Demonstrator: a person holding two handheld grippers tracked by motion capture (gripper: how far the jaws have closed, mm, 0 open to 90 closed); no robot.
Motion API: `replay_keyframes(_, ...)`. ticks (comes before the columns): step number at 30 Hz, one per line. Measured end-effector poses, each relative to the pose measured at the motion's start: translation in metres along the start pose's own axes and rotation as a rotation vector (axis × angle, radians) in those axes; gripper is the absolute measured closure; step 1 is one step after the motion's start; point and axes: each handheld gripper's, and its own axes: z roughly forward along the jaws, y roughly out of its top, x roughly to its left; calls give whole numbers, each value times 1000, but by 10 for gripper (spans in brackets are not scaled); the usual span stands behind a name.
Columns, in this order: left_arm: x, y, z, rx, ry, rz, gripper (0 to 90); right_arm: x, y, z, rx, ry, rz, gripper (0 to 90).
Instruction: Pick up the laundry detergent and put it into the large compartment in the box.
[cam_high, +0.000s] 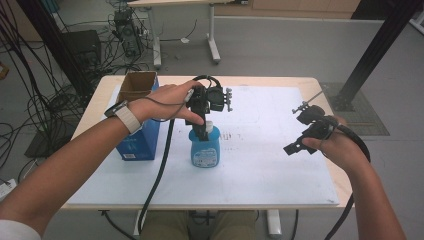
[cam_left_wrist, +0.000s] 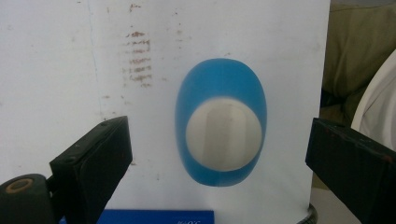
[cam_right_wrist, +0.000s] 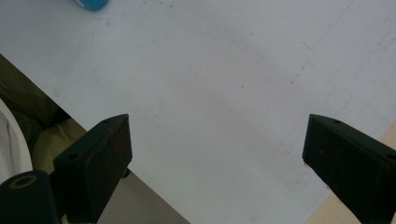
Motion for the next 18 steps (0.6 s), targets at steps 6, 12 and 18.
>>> replay_keyframes(6, 1, -1, 1, -3, -2, -3, 76, 0, 0, -1, -1, -3, -2, 81)
replay_keyframes(12, 1, -2, 1, -3, -1, -3, 76, 0, 1, -1, -1, -3, -1, 81)
replay_keyframes(18, 1, -3, 1, -4, 1, -7, 76, 1, 1, -1, 0, -4, 0, 81)
